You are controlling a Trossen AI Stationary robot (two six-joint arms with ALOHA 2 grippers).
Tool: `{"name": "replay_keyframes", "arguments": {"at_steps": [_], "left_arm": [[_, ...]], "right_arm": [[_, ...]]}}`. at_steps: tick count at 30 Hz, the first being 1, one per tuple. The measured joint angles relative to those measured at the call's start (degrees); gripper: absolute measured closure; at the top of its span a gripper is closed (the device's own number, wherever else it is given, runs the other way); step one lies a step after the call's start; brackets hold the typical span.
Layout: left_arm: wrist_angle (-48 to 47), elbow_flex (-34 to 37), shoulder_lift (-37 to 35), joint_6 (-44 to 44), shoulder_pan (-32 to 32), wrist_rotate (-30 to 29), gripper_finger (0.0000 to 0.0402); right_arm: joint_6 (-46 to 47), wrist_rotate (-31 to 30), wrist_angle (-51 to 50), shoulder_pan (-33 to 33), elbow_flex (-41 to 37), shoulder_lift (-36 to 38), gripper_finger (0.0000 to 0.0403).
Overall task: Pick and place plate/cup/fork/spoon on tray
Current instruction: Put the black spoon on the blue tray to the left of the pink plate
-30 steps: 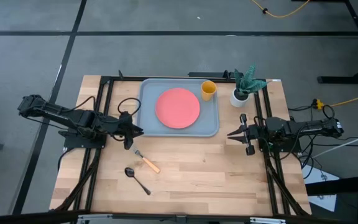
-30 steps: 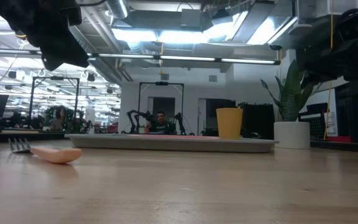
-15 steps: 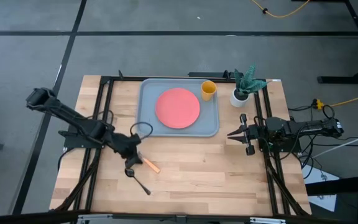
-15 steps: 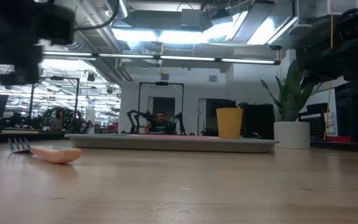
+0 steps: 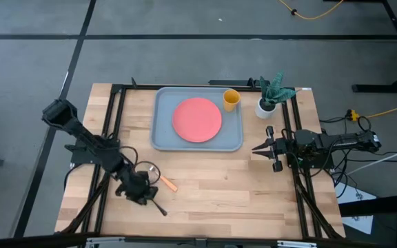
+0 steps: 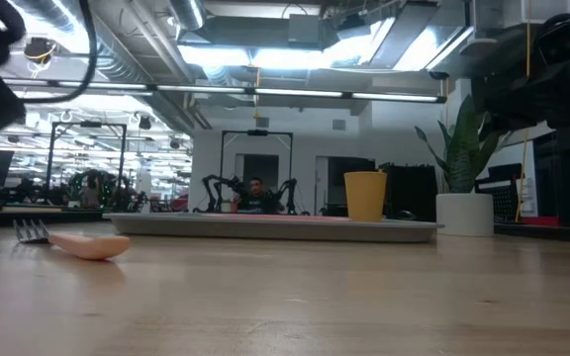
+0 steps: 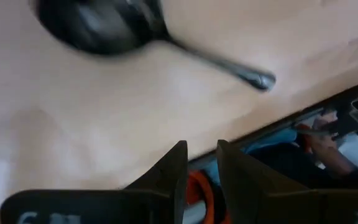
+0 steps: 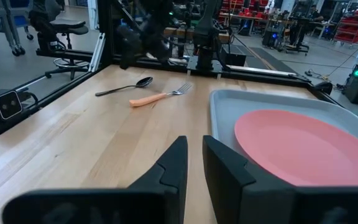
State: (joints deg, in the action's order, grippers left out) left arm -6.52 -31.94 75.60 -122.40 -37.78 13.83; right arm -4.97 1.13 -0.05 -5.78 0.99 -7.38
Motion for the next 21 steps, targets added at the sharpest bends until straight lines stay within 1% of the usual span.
{"name": "replay_keyframes", "arguments": {"at_steps": [4, 7, 9, 11, 12, 16, 21], "left_arm": [[-1.8, -5.4, 5.3, -1.9, -0.7, 0.7, 0.0321], [-9.8, -9.0, 10.3, -2.2, -0.2, 0.8, 0.0321], [-14.1, -10.7, 13.8, -2.6, 0.4, 2.8, 0.0321], [-15.2, -12.1, 16.4, -1.8, 0.8, 5.0, 0.0321], [-15.1, -12.7, 17.4, -1.4, 0.9, 5.1, 0.0321], [-15.2, -14.3, 19.7, 0.3, 2.1, 4.3, 0.0321], [-17.3, -14.3, 19.8, 2.9, 5.1, 2.9, 0.0321]], "right_arm": [[0.0, 0.0, 0.0, 0.0, 0.0, 0.0, 0.0347], [0.0, 0.0, 0.0, 0.0, 0.0, 0.0, 0.0347], [0.0, 0.0, 0.0, 0.0, 0.0, 0.0, 0.0347], [0.0, 0.0, 0.0, 0.0, 0.0, 0.0, 0.0347], [0.0, 0.0, 0.0, 0.0, 0.0, 0.0, 0.0347], [0.0, 0.0, 0.0, 0.0, 0.0, 0.0, 0.0347], [0.0, 0.0, 0.0, 0.0, 0.0, 0.0, 0.0347]]}}
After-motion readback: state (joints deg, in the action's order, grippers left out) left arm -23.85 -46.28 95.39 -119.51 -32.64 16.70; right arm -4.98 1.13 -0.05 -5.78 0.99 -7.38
